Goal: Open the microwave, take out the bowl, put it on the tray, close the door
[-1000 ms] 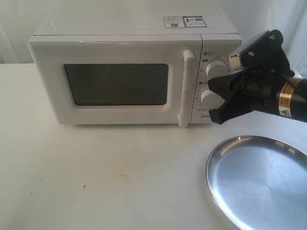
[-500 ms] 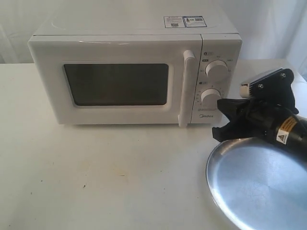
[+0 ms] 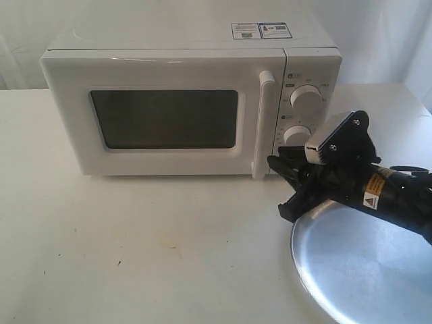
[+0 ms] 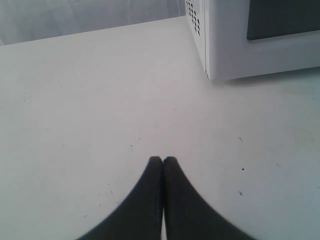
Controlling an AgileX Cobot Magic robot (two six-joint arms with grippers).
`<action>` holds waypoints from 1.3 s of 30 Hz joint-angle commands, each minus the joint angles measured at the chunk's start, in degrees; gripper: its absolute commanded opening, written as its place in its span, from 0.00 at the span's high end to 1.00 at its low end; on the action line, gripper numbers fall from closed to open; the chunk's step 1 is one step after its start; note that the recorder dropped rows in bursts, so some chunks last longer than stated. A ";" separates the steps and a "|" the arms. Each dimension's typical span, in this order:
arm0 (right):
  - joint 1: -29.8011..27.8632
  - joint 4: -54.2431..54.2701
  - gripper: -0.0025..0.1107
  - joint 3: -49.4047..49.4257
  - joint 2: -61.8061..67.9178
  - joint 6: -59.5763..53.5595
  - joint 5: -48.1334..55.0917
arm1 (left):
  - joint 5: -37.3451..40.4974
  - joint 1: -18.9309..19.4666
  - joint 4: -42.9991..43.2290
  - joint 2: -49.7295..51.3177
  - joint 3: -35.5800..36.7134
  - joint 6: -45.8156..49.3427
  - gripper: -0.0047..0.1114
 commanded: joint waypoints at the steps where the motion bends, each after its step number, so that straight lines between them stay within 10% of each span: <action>1: -0.25 -2.06 0.49 -1.62 0.19 0.65 3.20 | -0.03 -0.05 -0.21 -0.12 -0.06 -0.37 0.96; 7: -0.25 -3.98 0.62 -5.88 0.79 0.78 7.15 | -0.03 -0.05 -0.21 -0.12 -0.06 -0.37 0.96; 23: -13.65 -25.75 0.64 -9.80 5.68 16.10 -11.89 | -0.03 -0.05 -0.21 -0.12 -0.06 -0.37 0.96; 39: -13.92 -36.61 0.64 -20.52 12.89 24.71 -12.46 | -0.03 -0.05 -0.21 -0.12 -0.06 -0.37 0.96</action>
